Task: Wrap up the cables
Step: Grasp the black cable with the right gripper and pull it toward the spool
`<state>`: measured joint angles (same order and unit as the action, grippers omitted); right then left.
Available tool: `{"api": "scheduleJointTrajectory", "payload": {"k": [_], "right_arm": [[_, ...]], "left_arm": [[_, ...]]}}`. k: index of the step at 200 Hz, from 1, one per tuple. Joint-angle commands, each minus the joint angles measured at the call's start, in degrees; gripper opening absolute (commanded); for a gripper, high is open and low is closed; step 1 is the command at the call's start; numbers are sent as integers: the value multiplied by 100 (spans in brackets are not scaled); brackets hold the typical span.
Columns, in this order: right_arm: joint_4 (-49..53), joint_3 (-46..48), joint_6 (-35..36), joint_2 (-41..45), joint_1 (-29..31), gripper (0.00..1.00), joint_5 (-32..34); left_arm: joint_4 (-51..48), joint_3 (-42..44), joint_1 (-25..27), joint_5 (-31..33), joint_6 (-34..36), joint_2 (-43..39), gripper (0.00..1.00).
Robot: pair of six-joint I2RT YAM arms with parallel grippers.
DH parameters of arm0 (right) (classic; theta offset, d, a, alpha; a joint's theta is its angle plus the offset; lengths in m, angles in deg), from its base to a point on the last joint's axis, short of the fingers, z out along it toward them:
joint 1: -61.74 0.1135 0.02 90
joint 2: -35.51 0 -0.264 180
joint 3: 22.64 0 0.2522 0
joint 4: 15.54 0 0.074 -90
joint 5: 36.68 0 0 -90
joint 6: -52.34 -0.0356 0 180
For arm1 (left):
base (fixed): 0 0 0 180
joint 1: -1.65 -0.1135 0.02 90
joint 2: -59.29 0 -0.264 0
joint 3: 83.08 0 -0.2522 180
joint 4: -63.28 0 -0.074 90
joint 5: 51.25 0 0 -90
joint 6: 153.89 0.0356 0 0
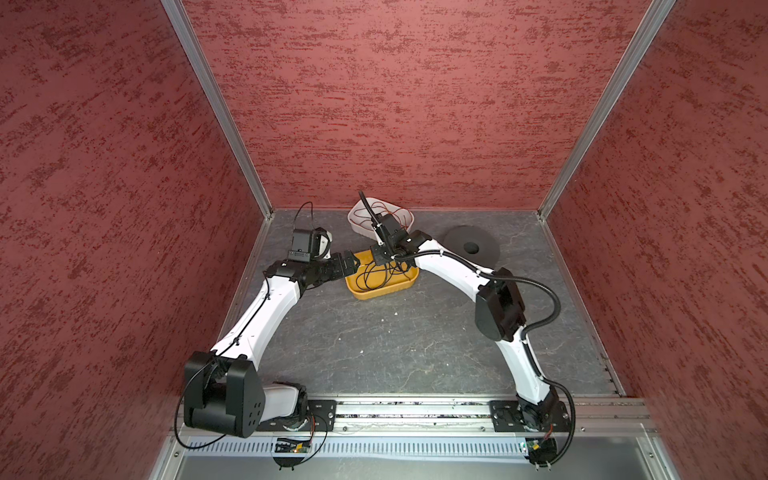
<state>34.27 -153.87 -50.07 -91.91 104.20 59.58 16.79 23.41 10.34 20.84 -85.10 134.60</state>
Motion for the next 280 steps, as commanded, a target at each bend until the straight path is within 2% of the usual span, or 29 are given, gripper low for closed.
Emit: {"api": "scheduleJointTrajectory", "payload": {"k": [1, 39, 90, 120, 152, 179, 235, 280], "right_arm": [[-174, 123, 105, 504, -51, 0, 165], [-32, 560, 221, 1250, -92, 0, 352], [-23, 1545, 144, 2477, -390, 0, 224], [182, 2041, 68, 3169, -658, 0, 198], [523, 2664, -40, 3771, -1023, 0, -179], [676, 3291, -143, 4242, -1352, 0, -140], [1335, 4121, -418, 4879, -1944, 0, 27], [1270, 4836, -559, 4855, -2015, 0, -221]], "left_arm": [[138, -41, 5, 33, -15, -22, 100], [319, -115, 18, -77, -126, 230, 99], [364, -310, 252, 73, -172, 724, 96], [312, -362, 427, 432, -121, 1004, 93], [380, -410, 447, 329, -181, 1324, 90], [438, -557, 575, 323, -186, 1582, 89], [245, -958, 704, 400, -208, 2202, 85], [295, -1166, 886, 316, -261, 2431, 82]]}}
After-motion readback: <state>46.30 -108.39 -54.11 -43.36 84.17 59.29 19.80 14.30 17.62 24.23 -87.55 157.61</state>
